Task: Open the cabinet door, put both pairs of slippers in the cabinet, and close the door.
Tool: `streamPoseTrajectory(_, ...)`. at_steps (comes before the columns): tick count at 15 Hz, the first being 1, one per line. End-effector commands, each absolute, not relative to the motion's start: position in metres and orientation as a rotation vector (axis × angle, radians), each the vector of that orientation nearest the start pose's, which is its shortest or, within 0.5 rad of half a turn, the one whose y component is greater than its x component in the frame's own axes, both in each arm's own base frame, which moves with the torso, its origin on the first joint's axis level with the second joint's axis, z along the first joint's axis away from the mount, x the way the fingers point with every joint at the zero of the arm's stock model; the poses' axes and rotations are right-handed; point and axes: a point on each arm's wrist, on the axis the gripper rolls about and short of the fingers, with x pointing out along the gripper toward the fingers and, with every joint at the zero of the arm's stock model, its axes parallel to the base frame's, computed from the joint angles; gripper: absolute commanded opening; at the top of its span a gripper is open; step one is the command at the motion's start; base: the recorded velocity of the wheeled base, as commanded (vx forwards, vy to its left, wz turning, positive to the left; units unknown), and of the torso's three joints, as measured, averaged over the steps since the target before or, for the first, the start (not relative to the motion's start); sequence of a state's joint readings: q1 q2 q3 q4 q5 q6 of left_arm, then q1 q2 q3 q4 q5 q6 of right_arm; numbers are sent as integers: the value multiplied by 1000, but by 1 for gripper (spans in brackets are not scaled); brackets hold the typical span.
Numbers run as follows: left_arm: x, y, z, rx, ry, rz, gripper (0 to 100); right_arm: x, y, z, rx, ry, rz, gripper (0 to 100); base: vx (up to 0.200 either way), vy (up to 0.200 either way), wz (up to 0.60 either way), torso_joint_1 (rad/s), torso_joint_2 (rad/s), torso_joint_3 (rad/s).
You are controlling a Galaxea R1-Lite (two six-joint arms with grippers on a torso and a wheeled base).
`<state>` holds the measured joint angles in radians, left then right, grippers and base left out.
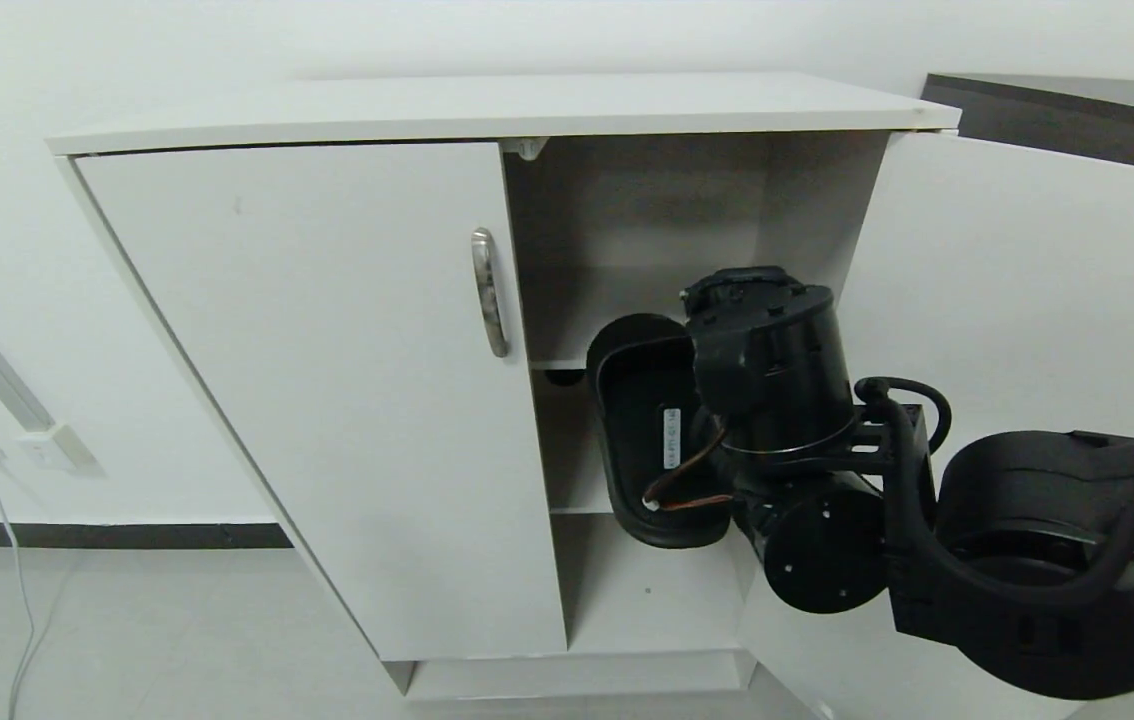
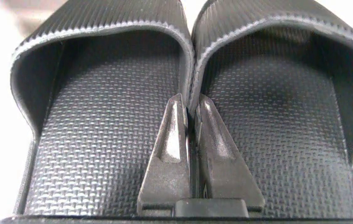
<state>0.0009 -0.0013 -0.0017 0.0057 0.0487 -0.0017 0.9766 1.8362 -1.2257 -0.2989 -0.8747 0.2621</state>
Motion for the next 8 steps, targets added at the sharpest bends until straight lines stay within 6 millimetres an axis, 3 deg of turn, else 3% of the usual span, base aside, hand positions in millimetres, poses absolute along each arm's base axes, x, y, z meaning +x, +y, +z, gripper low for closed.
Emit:
streamPoseTrajectory(1,-23,1,75,-1,5,51,0,212,285,222,13,198,78,0,200,0,0,-2,-2,-7)
streamPoseTrajectory(5,-23,1,75,-3,5,52,0,213,285,223,2,195,78,0,200,0,0,7,-1,2)
streamPoseTrajectory(8,-23,1,75,-3,5,52,0,233,290,219,-2,184,53,0,0,0,0,0,0,0)
